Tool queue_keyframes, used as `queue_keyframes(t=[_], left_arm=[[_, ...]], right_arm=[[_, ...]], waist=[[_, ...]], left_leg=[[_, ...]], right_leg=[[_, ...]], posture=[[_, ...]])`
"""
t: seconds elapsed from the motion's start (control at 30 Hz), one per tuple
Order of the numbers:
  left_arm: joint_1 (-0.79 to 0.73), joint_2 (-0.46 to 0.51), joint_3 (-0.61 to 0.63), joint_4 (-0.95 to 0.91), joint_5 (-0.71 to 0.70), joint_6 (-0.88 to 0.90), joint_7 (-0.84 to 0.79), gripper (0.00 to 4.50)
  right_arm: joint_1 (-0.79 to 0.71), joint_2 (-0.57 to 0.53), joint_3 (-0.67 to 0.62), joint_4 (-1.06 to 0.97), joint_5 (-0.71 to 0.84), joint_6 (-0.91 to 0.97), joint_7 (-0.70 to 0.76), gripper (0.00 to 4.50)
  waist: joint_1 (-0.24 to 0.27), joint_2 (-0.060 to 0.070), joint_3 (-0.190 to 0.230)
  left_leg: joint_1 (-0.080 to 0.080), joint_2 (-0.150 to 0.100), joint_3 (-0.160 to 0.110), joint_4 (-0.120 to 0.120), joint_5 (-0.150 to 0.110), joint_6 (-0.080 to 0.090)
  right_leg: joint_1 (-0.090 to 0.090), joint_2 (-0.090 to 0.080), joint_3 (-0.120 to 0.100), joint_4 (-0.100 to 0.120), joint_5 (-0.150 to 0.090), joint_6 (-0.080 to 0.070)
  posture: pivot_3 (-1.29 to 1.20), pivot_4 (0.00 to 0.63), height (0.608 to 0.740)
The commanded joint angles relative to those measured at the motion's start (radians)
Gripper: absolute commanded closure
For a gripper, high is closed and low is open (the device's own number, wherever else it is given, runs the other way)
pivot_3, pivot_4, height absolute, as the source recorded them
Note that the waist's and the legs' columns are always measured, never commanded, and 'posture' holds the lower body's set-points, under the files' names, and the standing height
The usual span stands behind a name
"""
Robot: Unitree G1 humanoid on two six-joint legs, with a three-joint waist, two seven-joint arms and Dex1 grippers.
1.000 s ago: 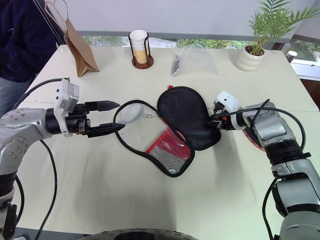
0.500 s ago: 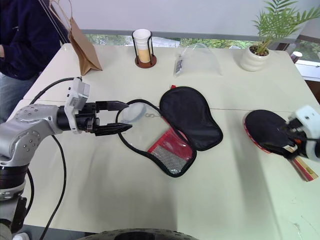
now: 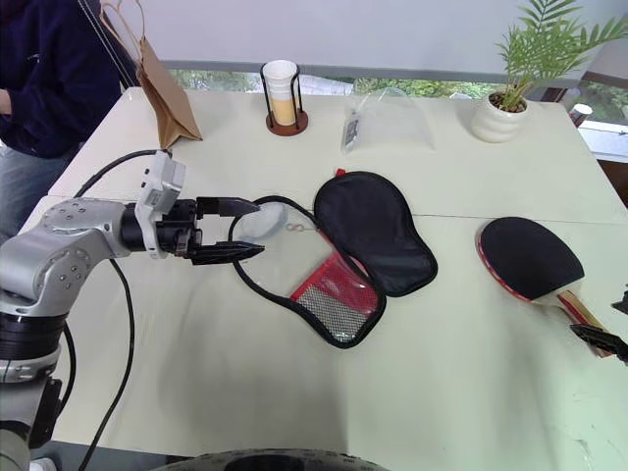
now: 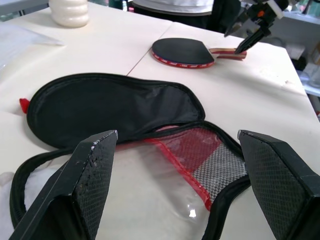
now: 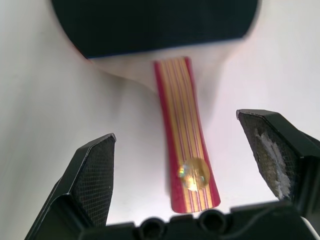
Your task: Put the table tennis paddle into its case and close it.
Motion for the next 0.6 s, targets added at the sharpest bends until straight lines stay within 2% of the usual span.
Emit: queue_keyframes(t=[0.03,0.17,0.2,0.27,0.3,0.4,0.43,0.47,0.6], left_arm=[[-0.019,0.000,0.006,-0.009,0.005,-0.019,-0.009,0.49],[-0.019,-0.003,0.009,-0.011,0.009,-0.019,-0.006,0.49],[-0.015,-0.004,0.010,-0.014,0.010,-0.019,-0.004,0.49],[-0.010,-0.003,0.015,-0.020,0.010,-0.016,0.000,0.49],[-0.009,-0.004,0.016,-0.021,0.010,-0.015,0.001,0.49],[-0.005,-0.002,0.021,-0.027,0.009,-0.014,0.006,0.49],[-0.003,-0.002,0.022,-0.029,0.008,-0.013,0.007,0.49],[-0.001,-0.001,0.023,-0.030,0.008,-0.013,0.009,0.49],[0.006,0.003,0.029,-0.034,0.007,-0.014,0.010,0.49]], right_arm=[[-0.067,-0.014,0.040,0.100,0.010,-0.042,-0.005,0.20],[-0.141,-0.019,0.109,0.195,0.020,-0.068,0.017,0.20],[-0.160,-0.016,0.130,0.213,0.021,-0.071,0.021,0.44],[-0.188,-0.012,0.163,0.239,0.021,-0.075,0.025,1.03],[-0.197,-0.012,0.174,0.248,0.021,-0.077,0.025,1.47],[-0.207,-0.011,0.193,0.257,0.027,-0.080,0.029,3.14],[-0.208,-0.011,0.195,0.255,0.030,-0.078,0.032,3.58],[-0.205,-0.010,0.194,0.243,0.037,-0.072,0.036,3.70],[-0.182,-0.015,0.170,0.141,0.050,-0.036,0.013,3.69]], waist=[[-0.002,0.000,0.000],[-0.002,0.001,0.000],[-0.001,0.000,0.000],[0.000,0.000,0.000],[0.001,0.000,0.000],[0.001,0.000,0.000],[0.001,0.000,0.000],[0.001,0.000,0.000],[0.001,0.000,0.000]], left_leg=[[0.000,0.000,0.000,0.000,0.000,0.000],[0.000,0.000,0.000,0.000,0.000,0.000],[0.000,0.001,0.000,0.000,0.000,0.000],[0.000,0.000,0.000,0.000,0.000,0.000],[0.000,0.000,0.000,0.000,0.000,0.000],[0.000,0.000,0.000,0.001,0.000,0.000],[0.000,0.000,0.000,0.001,0.000,0.000],[0.000,0.000,0.000,0.001,0.000,0.000],[0.000,0.001,0.000,0.000,0.000,0.000]], right_leg=[[0.000,0.000,0.000,0.000,0.000,0.000],[0.000,0.001,0.000,0.000,0.000,0.000],[0.000,0.000,0.000,0.000,0.000,0.000],[0.000,0.000,0.000,0.000,0.000,0.000],[0.000,0.000,0.000,0.000,0.000,0.000],[0.000,0.000,0.000,0.000,0.000,0.000],[0.000,0.000,0.000,0.000,0.000,0.000],[0.000,0.000,0.000,0.000,0.000,0.000],[0.000,0.000,0.000,0.000,0.000,0.000]], posture=[[0.00,0.150,0.740],[0.00,0.150,0.740],[0.00,0.150,0.740],[0.00,0.150,0.740],[0.00,0.150,0.740],[0.00,0.150,0.740],[0.00,0.150,0.740],[0.00,0.150,0.740],[0.00,0.150,0.740]])
